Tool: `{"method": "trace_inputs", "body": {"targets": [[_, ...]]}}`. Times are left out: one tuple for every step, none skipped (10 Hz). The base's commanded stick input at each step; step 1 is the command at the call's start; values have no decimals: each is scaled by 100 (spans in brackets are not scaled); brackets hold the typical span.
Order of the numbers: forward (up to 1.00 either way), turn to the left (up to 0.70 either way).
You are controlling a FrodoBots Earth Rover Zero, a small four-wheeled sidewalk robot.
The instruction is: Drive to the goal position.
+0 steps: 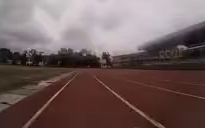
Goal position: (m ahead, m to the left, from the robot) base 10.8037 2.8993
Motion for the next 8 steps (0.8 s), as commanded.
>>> {"method": "trace_inputs", "body": {"targets": [[100,0],[100,0],[100,0],[100,0],[100,0],[100,0],[100,0],[100,0]]}}
